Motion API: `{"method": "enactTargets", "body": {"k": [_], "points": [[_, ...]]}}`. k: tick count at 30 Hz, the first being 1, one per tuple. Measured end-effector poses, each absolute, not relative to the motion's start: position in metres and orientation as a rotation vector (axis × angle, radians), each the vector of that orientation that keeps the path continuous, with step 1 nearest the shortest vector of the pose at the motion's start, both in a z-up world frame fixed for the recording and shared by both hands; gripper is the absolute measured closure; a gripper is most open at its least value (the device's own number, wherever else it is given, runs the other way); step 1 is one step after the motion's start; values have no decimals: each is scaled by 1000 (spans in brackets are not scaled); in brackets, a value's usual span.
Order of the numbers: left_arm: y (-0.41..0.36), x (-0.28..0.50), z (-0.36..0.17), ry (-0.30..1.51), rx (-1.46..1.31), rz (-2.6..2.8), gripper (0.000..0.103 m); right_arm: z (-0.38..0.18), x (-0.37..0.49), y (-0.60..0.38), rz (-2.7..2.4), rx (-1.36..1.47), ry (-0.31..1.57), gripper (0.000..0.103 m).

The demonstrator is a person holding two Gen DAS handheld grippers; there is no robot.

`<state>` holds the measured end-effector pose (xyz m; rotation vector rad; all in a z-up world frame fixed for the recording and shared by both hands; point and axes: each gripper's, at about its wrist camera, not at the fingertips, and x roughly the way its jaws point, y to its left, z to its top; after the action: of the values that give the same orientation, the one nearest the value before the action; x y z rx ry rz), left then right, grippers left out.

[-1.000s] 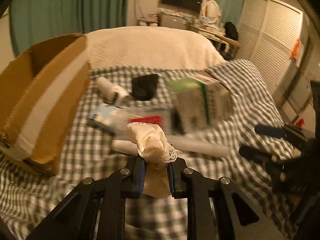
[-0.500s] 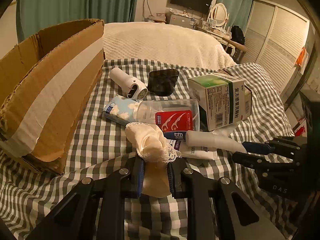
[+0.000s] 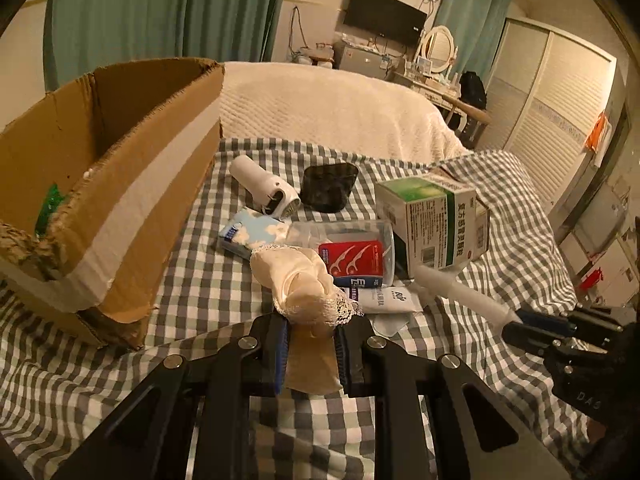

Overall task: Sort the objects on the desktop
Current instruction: 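Grasp the white lace cloth with left tool while right tool grasps white plastic tube, then carry cloth and tube over the cardboard box and open both tools to drop them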

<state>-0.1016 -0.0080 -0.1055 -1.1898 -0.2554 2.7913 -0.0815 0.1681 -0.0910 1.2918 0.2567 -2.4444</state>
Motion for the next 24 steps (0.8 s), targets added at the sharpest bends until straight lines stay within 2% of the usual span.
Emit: {"method": "enactTargets", "body": {"k": [9, 17, 24], "points": [[-20, -93, -86, -276, -1116, 2844, 84, -66, -69, 179, -2447, 1251, 31, 86], [-29, -88, -41, -264, -984, 2893, 84, -17, -63, 166, -2520, 1089, 46, 86], [-68, -97, 18, -281, -818, 2996, 84, 33, -77, 131, -2491, 933, 91, 86]]}}
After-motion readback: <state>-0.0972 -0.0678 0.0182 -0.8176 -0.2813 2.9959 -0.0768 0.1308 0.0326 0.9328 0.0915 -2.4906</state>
